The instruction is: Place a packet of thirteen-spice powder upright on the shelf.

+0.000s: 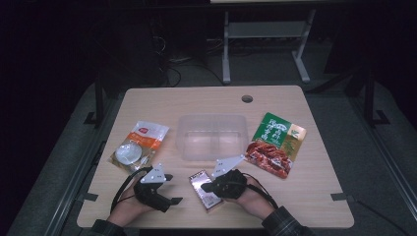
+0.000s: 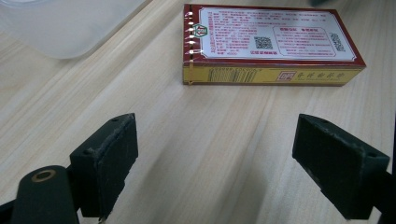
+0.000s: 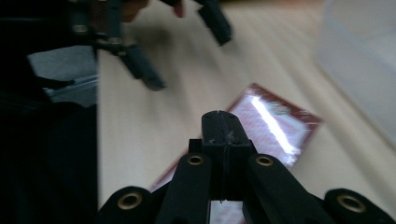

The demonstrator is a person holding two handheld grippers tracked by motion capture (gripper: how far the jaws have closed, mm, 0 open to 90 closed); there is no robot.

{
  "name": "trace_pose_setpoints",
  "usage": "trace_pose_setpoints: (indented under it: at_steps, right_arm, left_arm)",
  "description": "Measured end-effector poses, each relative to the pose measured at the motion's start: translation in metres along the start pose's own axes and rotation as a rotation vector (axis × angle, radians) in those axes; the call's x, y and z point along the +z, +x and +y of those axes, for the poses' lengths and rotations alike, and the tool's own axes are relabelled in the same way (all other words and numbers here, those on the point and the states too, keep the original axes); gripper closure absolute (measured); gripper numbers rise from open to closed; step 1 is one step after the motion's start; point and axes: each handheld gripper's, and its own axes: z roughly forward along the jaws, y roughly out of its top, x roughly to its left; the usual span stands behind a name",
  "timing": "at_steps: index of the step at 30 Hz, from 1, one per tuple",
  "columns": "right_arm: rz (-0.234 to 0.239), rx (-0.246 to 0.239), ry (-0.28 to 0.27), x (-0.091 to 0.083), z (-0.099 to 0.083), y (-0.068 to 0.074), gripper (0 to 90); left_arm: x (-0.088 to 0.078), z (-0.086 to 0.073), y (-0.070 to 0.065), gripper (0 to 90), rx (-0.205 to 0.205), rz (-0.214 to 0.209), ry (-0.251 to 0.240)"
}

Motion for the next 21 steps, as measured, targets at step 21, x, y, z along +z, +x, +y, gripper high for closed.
trace_pose_setpoints:
  at_steps: [21]
  right_arm:
    - [0.016,-0.079,0.134,0.017,-0.019,0.026,89.9]
  left_arm:
    - [-0.001,-0.001,0.001,13.8,0.009,-0.001,0.013]
